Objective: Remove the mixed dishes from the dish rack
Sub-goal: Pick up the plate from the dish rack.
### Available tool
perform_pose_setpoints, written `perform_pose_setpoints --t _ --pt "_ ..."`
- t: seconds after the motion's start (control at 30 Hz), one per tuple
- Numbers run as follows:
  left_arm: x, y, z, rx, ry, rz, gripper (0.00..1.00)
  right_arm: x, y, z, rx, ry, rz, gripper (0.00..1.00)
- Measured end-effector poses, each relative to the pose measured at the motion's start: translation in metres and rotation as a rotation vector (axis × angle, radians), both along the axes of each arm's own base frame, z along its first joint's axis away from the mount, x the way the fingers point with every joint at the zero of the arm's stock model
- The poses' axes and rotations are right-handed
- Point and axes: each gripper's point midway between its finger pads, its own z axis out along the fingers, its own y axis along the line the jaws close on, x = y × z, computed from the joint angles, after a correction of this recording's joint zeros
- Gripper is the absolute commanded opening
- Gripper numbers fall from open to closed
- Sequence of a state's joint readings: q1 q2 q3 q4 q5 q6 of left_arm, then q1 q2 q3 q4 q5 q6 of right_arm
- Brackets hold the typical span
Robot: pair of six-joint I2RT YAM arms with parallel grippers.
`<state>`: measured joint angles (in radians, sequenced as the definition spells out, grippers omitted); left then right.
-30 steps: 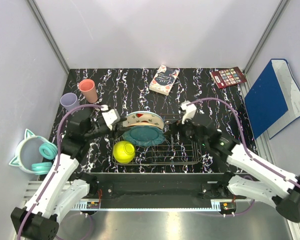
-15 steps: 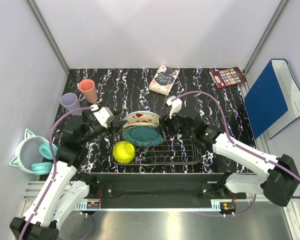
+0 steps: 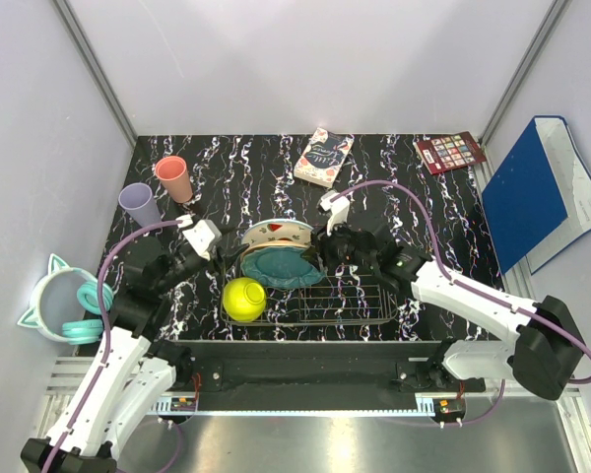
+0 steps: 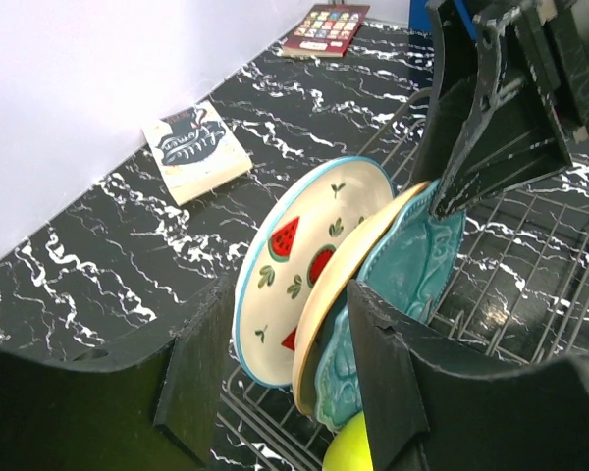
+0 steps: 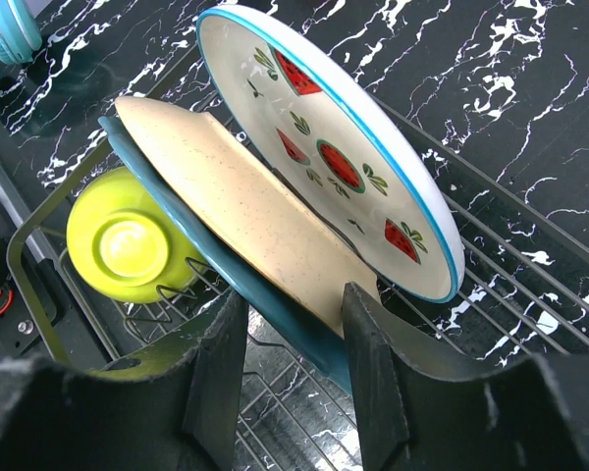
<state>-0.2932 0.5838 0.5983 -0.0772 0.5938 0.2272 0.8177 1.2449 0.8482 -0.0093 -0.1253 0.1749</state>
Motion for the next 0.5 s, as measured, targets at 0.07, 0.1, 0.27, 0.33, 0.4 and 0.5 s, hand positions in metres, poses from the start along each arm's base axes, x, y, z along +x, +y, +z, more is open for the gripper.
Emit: perform_pose_setpoints --t 0.07,0.1,0.27,0.33,0.4,0.5 --pt "0.0 0.0001 -0.0013 0.001 0.003 0.0 0.55 -0.0003 0.0003 0.0001 -0.001 -0.003 0.002 0.46" --pt "0.0001 0.0 -0.0017 0.001 0.004 0.0 0.55 -0.0001 0.0003 0.0001 -0.001 -0.004 0.002 0.45" --pt "0.0001 -0.0002 -0.0023 -0.001 0.007 0.0 0.55 0.001 0.0005 -0.0002 -0.004 -0.018 0.007 0.41" --pt "0.0 -0.0004 -0.0025 -0.005 0.011 0.0 0.55 0.0021 0.0015 -0.0008 -0.004 -0.022 0.008 0.41" --pt "-0.0001 -0.0005 -0.0038 -0.007 0.015 0.0 0.55 0.0035 0.0037 -0.0015 -0.002 -0.026 0.01 0.38" --pt "-0.0002 -0.0005 -0.0058 -0.006 0.021 0.0 0.56 0.0045 0.0083 -0.0012 0.006 -0.036 0.018 0.41"
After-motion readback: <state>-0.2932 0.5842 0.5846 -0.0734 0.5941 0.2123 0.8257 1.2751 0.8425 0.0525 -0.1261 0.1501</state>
